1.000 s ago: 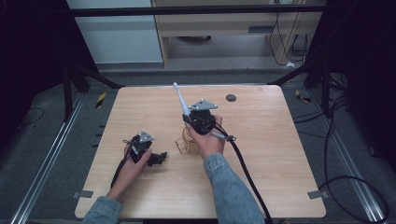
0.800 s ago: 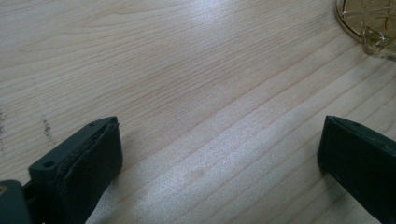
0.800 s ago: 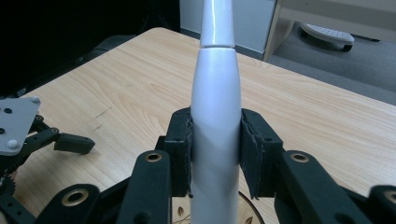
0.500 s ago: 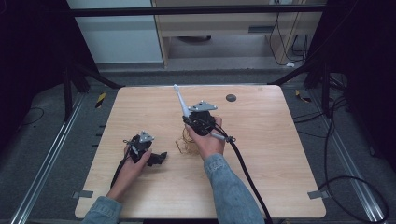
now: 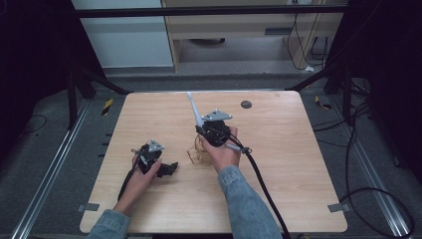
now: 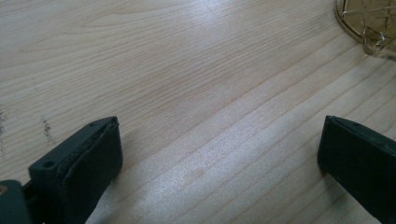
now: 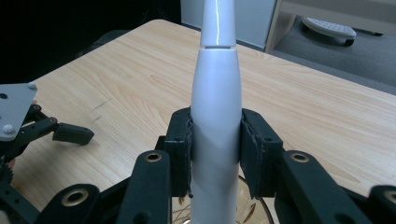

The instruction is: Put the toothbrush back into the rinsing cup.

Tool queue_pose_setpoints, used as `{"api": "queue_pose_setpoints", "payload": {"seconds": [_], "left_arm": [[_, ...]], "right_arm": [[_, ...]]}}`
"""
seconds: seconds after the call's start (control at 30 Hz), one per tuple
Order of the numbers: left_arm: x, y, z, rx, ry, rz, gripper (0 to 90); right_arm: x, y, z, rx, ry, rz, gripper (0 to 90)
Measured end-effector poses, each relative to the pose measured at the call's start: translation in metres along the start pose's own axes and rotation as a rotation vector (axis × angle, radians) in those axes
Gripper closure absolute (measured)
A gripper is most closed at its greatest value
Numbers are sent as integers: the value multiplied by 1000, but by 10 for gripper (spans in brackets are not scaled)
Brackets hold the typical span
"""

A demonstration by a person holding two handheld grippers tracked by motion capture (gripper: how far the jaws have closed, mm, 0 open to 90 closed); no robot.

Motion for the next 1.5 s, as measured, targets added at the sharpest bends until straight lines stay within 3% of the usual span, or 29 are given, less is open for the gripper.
{"api": "queue_pose_setpoints", "payload": {"seconds": [1.5], "left_arm": [[0, 0, 0, -2, -1, 0, 0]], "right_arm": [[-17, 12, 3, 7, 10, -44, 663]]}}
Point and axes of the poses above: each handheld gripper's, and its own axes: y roughly backward along the jaws, x roughly out of its top, z roughly to its right, the point moved 9 cm from there along -y, roughly forward along the jaws, and after that the axes turned 3 degrees about z, right-handed, at the moved point
